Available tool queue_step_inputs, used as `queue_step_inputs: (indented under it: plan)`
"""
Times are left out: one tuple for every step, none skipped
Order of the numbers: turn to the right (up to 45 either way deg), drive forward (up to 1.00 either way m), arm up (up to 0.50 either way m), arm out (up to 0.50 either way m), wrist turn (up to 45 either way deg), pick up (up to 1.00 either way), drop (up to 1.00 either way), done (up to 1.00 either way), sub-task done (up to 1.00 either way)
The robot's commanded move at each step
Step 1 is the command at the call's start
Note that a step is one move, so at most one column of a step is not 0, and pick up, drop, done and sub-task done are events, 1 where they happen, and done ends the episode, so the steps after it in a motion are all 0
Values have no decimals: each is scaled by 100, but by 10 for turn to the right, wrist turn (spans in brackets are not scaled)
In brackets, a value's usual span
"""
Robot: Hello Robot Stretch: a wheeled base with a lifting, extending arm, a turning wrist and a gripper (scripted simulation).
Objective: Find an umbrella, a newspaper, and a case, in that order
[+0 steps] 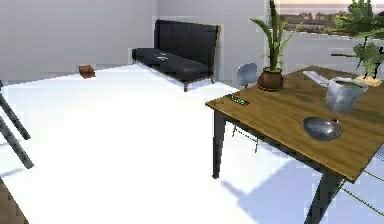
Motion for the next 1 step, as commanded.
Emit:
queue_step_inputs:
  plan:
    - [0, 75, 0, 0, 0, 0, 0, 0, 0]
